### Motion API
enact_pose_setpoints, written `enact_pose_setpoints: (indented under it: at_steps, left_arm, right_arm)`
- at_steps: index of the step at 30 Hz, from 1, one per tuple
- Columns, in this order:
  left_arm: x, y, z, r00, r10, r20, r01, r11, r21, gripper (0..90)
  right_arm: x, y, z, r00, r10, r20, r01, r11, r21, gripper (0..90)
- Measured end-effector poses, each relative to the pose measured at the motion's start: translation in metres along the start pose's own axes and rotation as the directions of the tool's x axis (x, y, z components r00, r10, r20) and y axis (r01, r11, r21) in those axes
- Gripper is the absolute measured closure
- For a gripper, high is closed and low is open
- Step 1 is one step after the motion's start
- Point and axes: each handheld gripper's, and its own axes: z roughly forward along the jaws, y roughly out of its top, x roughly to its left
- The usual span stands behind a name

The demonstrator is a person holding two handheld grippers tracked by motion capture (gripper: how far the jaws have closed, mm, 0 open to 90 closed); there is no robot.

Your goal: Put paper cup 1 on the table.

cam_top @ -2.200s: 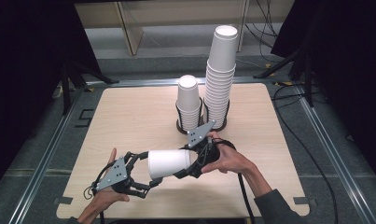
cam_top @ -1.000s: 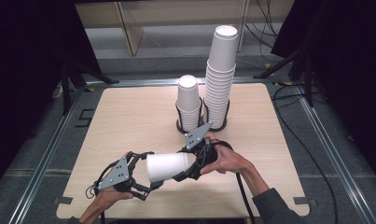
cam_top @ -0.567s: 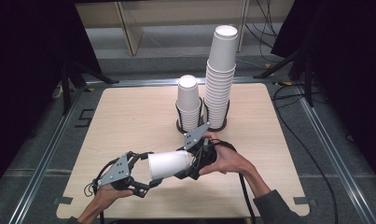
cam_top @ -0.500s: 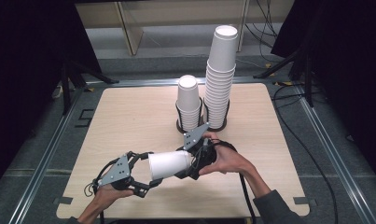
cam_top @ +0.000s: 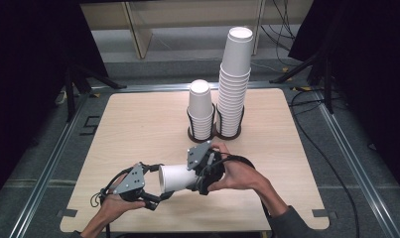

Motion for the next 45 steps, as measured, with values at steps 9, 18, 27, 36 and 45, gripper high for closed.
enact_pose_setpoints:
  at_steps: [9,18,27,36,45]
  left_arm:
    - [-0.006,0.005,0.002,0.9994,0.032,-0.013,-0.031,0.9951,0.093,13.9]
    - [-0.008,0.007,0.004,0.9994,0.036,-0.006,-0.034,0.9885,0.147,13.9]
    - [-0.007,0.004,0.006,0.9996,0.029,0.005,-0.030,0.9913,0.128,11.0]
    - [0.004,-0.004,-0.004,0.9969,-0.078,-0.004,0.077,0.9934,-0.085,7.5]
    - [0.014,-0.009,-0.008,0.9717,-0.235,0.017,0.233,0.9452,-0.229,13.1]
  right_arm:
    - [0.003,0.006,0.019,0.9941,-0.108,0.009,0.108,0.993,0.045,16.9]
    - [0.006,0.006,0.041,0.9919,-0.126,-0.012,0.127,0.989,0.074,16.9]
    - [0.005,0.005,0.049,0.9841,-0.177,-0.016,0.177,0.981,0.084,19.6]
    - [-0.001,-0.005,0.041,0.9960,-0.065,-0.062,0.063,0.998,-0.029,22.3]
    - [-0.021,-0.023,0.028,0.9942,0.054,-0.093,-0.073,0.975,-0.210,22.4]
